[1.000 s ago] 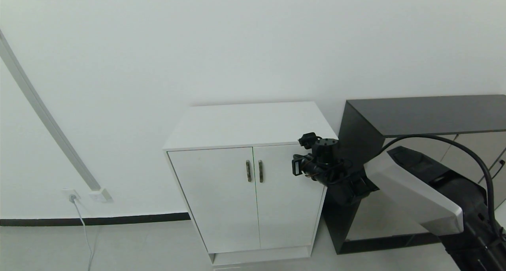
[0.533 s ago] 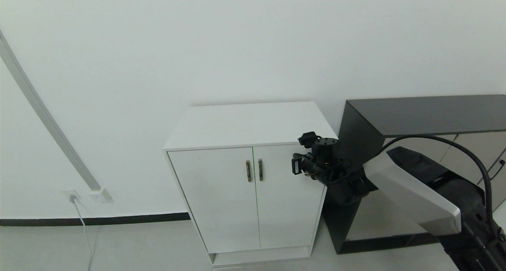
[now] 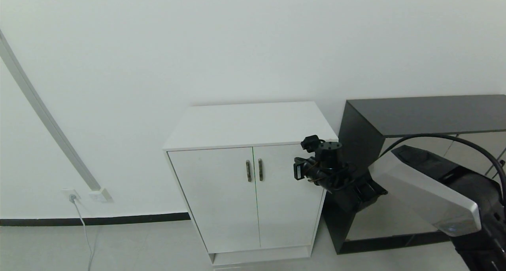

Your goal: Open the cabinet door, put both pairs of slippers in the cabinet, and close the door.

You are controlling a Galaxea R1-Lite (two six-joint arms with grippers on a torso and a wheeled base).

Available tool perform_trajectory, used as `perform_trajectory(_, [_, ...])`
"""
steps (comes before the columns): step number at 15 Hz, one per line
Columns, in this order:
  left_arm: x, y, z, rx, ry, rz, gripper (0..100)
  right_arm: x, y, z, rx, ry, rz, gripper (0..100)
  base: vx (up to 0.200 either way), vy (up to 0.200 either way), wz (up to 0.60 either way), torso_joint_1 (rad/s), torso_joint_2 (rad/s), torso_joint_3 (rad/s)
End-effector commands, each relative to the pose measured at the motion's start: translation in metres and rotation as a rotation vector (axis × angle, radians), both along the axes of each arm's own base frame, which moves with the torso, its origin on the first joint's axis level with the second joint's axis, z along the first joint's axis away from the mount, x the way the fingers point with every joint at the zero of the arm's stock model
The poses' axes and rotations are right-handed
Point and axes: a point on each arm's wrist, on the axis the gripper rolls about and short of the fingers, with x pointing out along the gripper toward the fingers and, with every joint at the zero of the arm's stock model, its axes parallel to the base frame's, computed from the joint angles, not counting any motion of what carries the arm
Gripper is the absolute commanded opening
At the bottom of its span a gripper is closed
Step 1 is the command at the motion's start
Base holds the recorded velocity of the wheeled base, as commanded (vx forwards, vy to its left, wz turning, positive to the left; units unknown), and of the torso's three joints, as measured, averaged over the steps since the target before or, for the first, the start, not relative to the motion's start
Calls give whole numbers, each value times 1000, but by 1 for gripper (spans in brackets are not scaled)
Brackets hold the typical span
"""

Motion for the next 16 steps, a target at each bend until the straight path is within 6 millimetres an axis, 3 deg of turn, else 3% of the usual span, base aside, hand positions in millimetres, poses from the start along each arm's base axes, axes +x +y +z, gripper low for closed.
perform_trajectory(1, [0,0,0,0,2,1,0,-24,-9,21,12,-19,7,0,0,0,0,0,0,0])
perform_trajectory(5, [0,0,0,-2,2,1,0,-73,-51,28,24,-18,-40,0,0,0,0,0,0,0])
perform_trajectory(13, [0,0,0,-2,2,1,0,-129,-164,45,17,-27,-309,0,0,0,0,0,0,0])
perform_trajectory(16, [0,0,0,-2,2,1,0,-153,-186,51,7,-12,-365,0,0,0,0,0,0,0])
